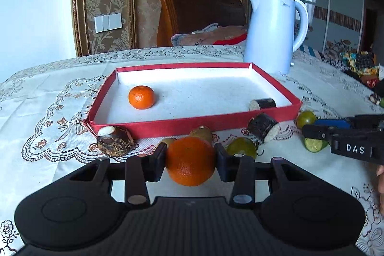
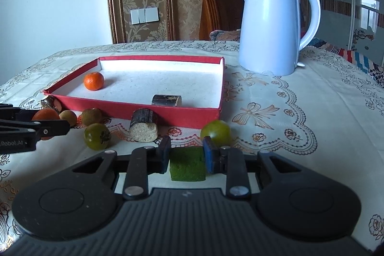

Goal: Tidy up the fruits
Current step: 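Carry the cucumber and mandarin into the tray and open both grippers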

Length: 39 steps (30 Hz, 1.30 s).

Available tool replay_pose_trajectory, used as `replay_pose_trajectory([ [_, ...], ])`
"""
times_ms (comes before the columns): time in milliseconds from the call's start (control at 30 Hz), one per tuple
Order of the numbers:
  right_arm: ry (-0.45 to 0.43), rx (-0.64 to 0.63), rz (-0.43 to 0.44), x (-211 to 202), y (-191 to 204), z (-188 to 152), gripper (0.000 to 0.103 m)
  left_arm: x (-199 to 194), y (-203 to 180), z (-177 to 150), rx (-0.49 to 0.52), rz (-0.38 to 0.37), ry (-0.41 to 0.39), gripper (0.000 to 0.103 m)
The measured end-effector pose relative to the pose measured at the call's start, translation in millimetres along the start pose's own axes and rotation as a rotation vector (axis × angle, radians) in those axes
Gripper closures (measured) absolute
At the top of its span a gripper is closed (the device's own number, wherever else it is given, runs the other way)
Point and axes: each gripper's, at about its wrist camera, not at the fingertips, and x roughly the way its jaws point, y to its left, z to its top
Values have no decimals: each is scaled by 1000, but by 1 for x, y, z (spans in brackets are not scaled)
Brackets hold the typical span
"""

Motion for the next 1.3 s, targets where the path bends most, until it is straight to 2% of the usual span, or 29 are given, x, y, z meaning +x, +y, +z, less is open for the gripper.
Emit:
replay_pose_trajectory([
  [133,-16,-7,1,-3,-1,6,76,3,9,9,-48,-5,5,61],
  [367,-56,-36,-6,2,2,27,76,18,7,27,-55,15,0,61],
  [667,-63,-54,-39,43,8,59,76,56,1,54,-34,54,-4,61],
  [933,11,-17,-38,109,7,92,76,94,6,76,-21,118,-1,61],
  [1033,41,-23,-61,132,9,96,76,112,11,85,-37,148,11,61],
  [1300,84,-22,-83,168,8,103,76,144,18,90,-60,163,53,61],
])
